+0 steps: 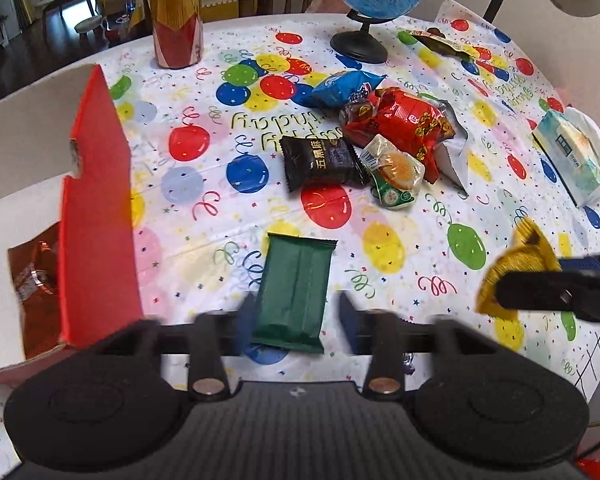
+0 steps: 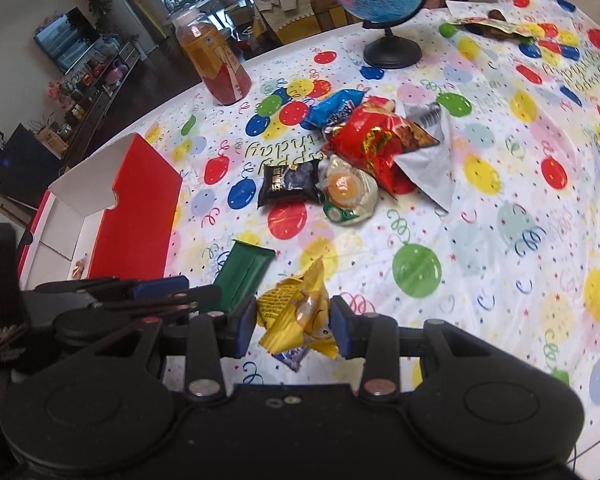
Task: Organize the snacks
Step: 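Lift both held snacks and carry them over the red box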
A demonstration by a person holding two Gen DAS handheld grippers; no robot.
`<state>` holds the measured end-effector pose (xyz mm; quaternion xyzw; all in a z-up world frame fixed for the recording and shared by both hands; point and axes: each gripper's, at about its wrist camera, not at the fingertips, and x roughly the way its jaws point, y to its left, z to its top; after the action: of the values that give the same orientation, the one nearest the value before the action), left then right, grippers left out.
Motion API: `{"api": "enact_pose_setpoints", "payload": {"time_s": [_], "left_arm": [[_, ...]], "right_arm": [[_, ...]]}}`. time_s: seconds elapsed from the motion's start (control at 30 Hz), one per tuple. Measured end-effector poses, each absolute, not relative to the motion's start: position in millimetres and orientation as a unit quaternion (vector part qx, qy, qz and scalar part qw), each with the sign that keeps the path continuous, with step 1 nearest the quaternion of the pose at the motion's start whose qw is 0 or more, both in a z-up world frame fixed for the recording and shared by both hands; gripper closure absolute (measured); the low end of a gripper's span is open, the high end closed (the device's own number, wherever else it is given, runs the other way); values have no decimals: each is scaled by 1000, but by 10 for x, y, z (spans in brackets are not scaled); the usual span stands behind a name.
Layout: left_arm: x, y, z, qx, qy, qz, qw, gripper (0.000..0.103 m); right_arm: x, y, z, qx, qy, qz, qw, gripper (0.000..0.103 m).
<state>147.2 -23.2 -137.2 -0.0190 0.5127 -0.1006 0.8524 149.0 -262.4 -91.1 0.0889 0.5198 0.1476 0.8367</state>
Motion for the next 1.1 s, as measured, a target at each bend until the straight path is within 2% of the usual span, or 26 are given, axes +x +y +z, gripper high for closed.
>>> {"api": "enact_pose_setpoints", "payload": {"time_s": [0.03,0.43,0.6,0.63,0.67,0.9,1.1], "left_arm": [[1490,-240,-1393,-18,511,-99,854,36],[1745,-505,-1775,35,533,-92,841,37],[1712,-545,-1790,50,528,-84,844,50],[1702,-550,-1784,52,525,-84,845,59],[1704,-553,-1778,53,524,-84,846,60],[1683,-481,-1743,26,524,-68,848,60],[1568,-393,-1470,-1,512,-70,856,60]], "right_arm": [[1471,-2648,-915,93,520,147,836,65],[1360,-2918,-1054,119,531,122,830,65],[1375,-2943,-1083,120,534,123,828,65],[1379,-2941,-1088,119,534,124,828,65],[1381,-2935,-1091,118,535,125,828,65],[1395,-2894,-1068,107,536,125,828,65],[1393,-2838,-954,96,528,127,834,65]]}}
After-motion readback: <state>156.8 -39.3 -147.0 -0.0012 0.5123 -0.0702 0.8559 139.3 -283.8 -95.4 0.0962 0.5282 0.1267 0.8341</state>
